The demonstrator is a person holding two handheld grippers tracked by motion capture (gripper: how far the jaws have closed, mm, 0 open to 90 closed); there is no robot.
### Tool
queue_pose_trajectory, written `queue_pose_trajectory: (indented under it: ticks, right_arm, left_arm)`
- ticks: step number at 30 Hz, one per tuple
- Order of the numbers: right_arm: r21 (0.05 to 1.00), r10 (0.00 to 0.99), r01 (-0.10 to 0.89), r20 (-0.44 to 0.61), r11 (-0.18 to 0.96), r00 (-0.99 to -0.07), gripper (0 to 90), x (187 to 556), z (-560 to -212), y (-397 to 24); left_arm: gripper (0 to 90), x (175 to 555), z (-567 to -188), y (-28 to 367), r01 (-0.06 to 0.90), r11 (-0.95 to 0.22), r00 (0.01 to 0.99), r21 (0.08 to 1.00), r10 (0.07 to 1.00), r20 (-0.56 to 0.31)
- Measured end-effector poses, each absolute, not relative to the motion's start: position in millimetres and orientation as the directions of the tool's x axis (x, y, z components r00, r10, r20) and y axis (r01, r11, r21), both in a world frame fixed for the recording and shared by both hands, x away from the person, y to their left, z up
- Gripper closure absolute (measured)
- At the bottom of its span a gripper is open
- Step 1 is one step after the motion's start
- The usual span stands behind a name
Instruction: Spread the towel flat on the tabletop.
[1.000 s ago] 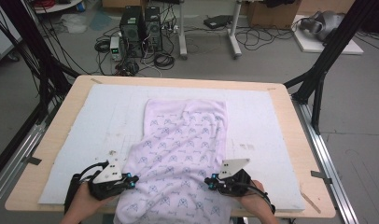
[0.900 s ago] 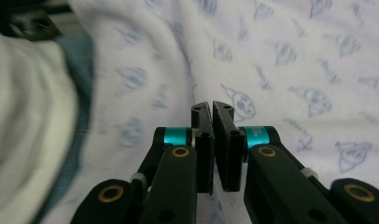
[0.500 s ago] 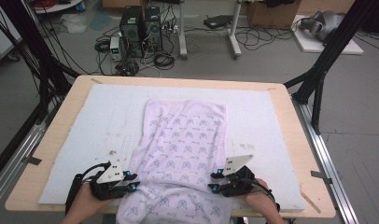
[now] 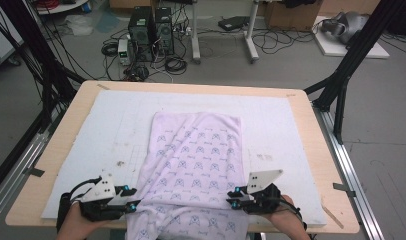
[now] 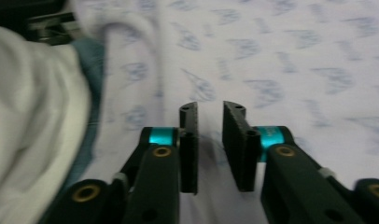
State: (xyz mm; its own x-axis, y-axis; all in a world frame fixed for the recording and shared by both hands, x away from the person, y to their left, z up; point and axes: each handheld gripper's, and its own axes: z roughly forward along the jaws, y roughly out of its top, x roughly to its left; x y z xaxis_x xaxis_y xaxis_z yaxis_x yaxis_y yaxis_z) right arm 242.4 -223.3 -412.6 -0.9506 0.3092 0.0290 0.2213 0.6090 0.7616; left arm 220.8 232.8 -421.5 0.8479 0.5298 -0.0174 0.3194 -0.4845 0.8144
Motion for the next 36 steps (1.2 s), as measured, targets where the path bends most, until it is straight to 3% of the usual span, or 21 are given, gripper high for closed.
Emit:
queue_pose_trajectory:
  ticks: [4,10,15,17,21,24,29,33,36]
  right_arm:
    - [0.751,0.416,0.281,0.009,0.598,-0.909,64.7,270,-416,-227]
    - [0.709,0.438,0.328,0.031,0.624,-0.899,62.3,283,-432,-227]
    - [0.715,0.451,0.341,0.039,0.61,-0.891,65.8,274,-443,-229]
    - [0.721,0.444,0.335,0.042,0.607,-0.895,74.6,271,-444,-229]
    - [0.715,0.374,0.304,0.065,0.629,-0.925,78.3,256,-443,-226]
    - [0.708,0.374,0.296,0.049,0.641,-0.926,72.6,258,-437,-227]
    - [0.753,0.47,0.294,-0.024,0.589,-0.882,65.7,296,-414,-233]
    - [0.76,0.515,0.303,-0.049,0.575,-0.856,62.7,337,-404,-232]
    - [0.745,0.536,0.337,-0.032,0.576,-0.844,61.4,357,-418,-233]
  left_arm:
    - [56.6,251,-424,233,0.346,-0.45,0.805,0.823,0.593,-0.014]
    - [55.6,260,-442,213,0.361,-0.538,0.819,0.762,0.573,0.016]
    - [84.8,257,-444,209,0.349,-0.55,0.837,0.758,0.546,0.011]
    - [86.9,256,-443,210,0.354,-0.551,0.836,0.756,0.549,0.009]
    - [88.7,252,-438,220,0.358,-0.523,0.837,0.773,0.547,-0.017]
    - [82.2,262,-428,227,0.37,-0.488,0.81,0.791,0.586,-0.018]
    - [70.8,302,-410,224,0.366,-0.447,0.761,0.816,0.649,0.014]
    - [74.9,352,-410,218,0.433,-0.386,0.729,0.814,0.681,-0.065]
    - [71.5,385,-418,215,0.496,-0.367,0.671,0.787,0.737,-0.079]
